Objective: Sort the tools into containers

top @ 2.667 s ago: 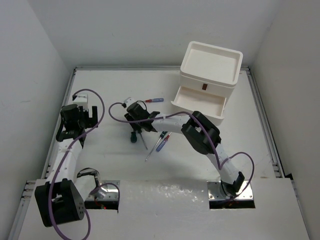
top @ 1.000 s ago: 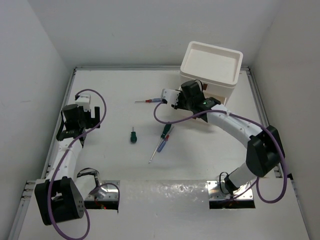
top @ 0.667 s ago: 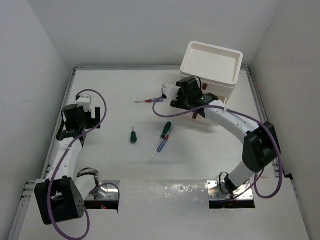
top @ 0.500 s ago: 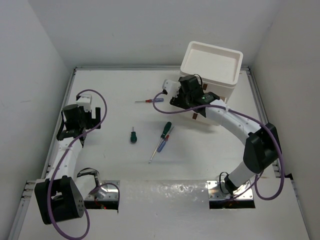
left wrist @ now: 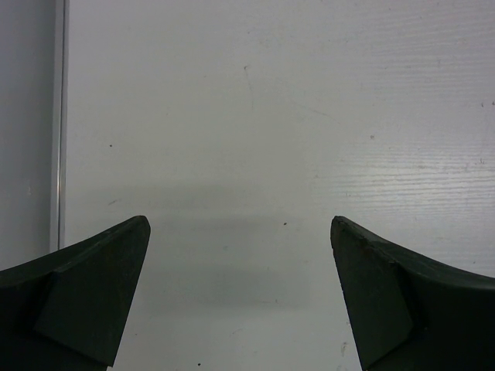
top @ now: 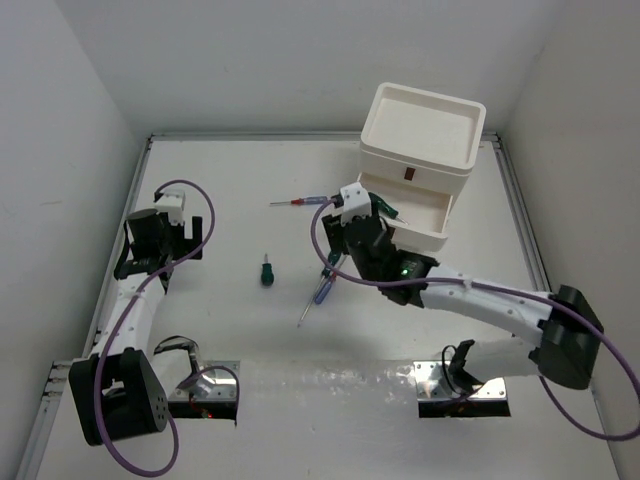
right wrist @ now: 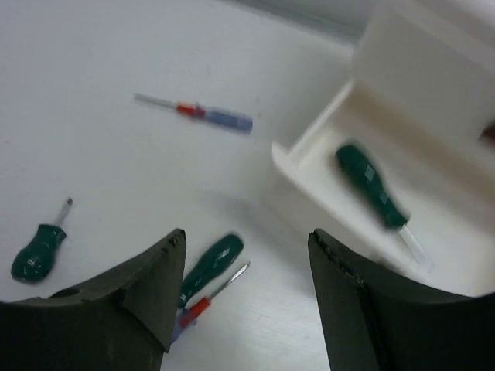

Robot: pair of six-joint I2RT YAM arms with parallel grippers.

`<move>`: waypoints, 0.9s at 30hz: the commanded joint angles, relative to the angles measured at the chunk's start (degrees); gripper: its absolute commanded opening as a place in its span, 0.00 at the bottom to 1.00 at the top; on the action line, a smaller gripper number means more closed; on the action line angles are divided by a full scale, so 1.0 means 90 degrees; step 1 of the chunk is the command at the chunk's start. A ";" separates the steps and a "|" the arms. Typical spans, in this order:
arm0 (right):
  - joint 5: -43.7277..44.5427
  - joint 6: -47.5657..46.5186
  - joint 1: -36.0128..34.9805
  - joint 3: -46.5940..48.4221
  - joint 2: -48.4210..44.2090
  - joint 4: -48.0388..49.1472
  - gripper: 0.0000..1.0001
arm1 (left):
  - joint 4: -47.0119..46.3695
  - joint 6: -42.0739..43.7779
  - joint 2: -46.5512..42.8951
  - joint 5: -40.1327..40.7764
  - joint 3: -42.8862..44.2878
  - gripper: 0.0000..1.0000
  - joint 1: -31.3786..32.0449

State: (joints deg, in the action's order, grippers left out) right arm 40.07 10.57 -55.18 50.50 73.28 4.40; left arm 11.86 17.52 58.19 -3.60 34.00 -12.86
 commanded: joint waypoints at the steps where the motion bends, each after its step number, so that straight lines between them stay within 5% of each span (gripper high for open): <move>1: 0.1026 0.2678 -0.0050 -0.0320 0.0811 0.0733 0.64 | -0.0126 0.0007 -0.0021 -0.0040 0.0070 1.00 -0.0036; 8: 0.1278 0.3279 -0.0129 0.0677 0.2891 0.0166 0.65 | -0.0136 0.0036 -0.0079 -0.0060 0.0031 1.00 -0.0045; 14: 0.1573 0.3474 -0.0090 0.0443 0.3322 0.0868 0.64 | -0.0155 0.0055 -0.0099 -0.0138 0.0011 1.00 -0.0036; 27: 0.1554 0.4431 -0.0041 0.0844 0.4543 0.0331 0.60 | -0.0146 0.0065 -0.0167 -0.0167 -0.0008 1.00 -0.0036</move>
State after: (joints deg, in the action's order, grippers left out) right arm 53.71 47.27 -55.64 56.71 112.92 7.20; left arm 11.97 17.69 58.02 -4.14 34.00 -12.86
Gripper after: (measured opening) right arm 0.600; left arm 0.998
